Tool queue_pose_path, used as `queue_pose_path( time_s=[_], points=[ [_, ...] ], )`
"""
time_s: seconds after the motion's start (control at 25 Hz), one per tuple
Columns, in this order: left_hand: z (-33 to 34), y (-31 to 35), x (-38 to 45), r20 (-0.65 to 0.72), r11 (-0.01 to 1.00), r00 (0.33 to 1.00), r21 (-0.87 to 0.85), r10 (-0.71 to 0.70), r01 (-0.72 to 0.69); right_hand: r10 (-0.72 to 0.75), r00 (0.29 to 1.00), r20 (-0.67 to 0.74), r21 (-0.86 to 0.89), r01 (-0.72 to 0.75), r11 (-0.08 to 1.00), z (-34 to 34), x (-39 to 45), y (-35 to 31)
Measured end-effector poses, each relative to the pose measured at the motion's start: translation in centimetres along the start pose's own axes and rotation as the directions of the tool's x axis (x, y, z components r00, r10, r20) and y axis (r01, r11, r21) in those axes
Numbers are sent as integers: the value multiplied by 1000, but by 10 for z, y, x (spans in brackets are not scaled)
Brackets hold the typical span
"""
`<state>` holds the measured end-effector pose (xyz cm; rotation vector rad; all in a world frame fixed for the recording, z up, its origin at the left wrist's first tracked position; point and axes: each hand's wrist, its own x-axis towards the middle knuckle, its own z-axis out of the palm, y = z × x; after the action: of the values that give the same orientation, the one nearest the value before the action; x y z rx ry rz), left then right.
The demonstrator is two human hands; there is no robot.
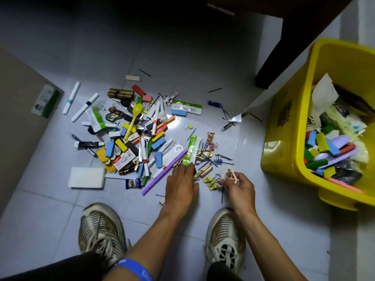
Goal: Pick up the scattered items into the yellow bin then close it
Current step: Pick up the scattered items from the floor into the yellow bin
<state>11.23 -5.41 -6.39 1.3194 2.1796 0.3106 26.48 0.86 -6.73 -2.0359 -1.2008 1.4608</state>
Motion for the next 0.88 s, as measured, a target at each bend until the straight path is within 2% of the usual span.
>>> queue_pose_path(
  time_s=[0.08,0.16,0.24,0.32,0.36,0.44,0.52,0.56,0.68,0.76,0.88],
  points=[
    [4,1,1,42,999,999,35,-28,26,38,997,62,150,-47,988,-6,-4,-1],
    [4,0,2,37,998,999,-59,-30,32,40,999,24,146,-43,988,-14,-4,1],
    [3,-1,2,-21,981,999,-188,-48,43,8,1000,-17,-20,-8,1000,-17,-4,3],
    [4,-3,3,-31,928,988,-347,-154,134,-60,996,64,-237,74,969,-9,-6,3],
    [3,-3,3,21,864,971,-452,-240,223,-80,985,151,-313,125,941,-1,-8,2],
    [3,0,3,167,672,913,-630,-372,389,-105,951,291,-456,234,859,15,-10,4],
    [2,2,2,226,542,876,-711,-427,448,-202,935,293,-515,332,790,25,-7,4],
    [0,4,3,243,477,868,-756,-432,449,-241,935,261,-461,340,820,26,-6,1],
    [-5,10,8,360,228,868,-864,-342,449,-216,944,250,-77,242,967,25,-9,-15],
    [-6,14,8,443,40,867,-885,-228,463,-155,931,331,72,139,988,30,-19,-32],
    [-11,16,5,466,-215,875,-875,-133,434,-55,858,511,141,-21,990,33,-36,-50]
  ],
)
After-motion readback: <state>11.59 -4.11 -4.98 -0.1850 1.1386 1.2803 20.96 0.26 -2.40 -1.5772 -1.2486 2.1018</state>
